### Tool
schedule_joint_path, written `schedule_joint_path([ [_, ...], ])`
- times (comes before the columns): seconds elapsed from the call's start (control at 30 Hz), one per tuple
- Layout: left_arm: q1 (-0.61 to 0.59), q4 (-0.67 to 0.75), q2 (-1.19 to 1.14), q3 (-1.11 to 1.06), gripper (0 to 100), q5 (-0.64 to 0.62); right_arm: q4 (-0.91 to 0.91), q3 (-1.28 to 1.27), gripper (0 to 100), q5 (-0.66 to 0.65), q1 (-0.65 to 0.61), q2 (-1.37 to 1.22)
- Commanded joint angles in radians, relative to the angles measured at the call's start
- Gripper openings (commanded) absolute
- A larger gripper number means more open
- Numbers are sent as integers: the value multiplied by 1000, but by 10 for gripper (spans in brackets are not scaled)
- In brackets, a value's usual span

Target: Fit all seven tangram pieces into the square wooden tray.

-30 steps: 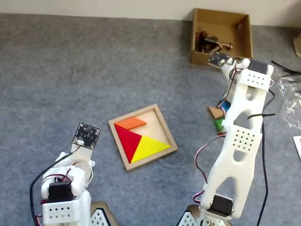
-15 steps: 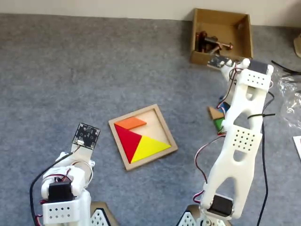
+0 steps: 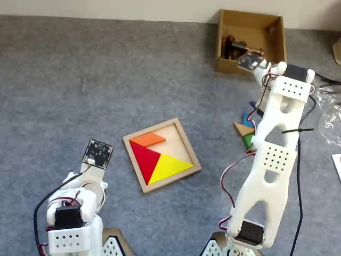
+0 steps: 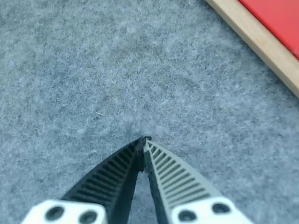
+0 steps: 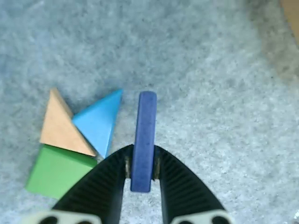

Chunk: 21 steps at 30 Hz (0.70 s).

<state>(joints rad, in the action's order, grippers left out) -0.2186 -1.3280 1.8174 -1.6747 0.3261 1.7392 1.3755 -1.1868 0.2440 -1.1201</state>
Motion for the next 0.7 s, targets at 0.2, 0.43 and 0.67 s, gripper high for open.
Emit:
schedule_joint_path([
  [0.2,-4,-8,10,-21,14,-11,24,65,5,193,1,28],
  [0.43,-4,-8,10,-21,14,-11,27,65,5,273,12,31],
  [0.67,-4,-8,10,-21,14,-11,27,61,5,336,8,31],
])
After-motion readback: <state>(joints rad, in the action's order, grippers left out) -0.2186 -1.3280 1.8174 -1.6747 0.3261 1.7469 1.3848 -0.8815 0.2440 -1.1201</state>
